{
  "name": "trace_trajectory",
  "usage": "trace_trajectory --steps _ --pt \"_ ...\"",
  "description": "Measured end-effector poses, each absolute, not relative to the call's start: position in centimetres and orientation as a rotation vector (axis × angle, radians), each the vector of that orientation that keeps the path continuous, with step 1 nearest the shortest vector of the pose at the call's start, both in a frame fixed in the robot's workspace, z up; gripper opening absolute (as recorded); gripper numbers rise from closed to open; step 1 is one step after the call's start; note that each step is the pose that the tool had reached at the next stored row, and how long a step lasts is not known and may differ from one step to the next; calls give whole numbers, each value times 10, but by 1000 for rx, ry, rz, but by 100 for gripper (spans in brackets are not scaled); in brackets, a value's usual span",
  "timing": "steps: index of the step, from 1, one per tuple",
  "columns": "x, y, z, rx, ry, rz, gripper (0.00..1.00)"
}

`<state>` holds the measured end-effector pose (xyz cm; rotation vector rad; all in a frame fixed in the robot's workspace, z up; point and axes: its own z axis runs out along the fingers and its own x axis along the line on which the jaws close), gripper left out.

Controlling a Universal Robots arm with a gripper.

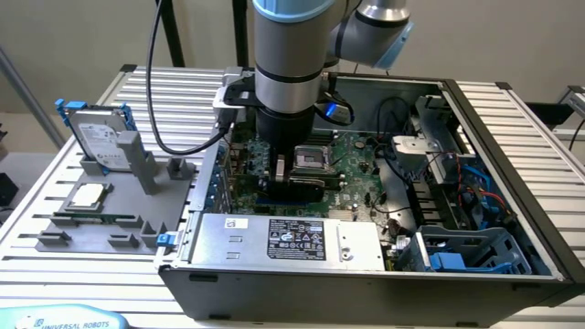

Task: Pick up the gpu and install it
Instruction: 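Insert the gpu into the slot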

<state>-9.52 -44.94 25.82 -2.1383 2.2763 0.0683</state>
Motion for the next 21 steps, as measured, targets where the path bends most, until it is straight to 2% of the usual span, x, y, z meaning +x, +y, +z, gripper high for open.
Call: trace_trajectory --steps 21 --pt "-96 -449 256 -2141 2274 68 27"
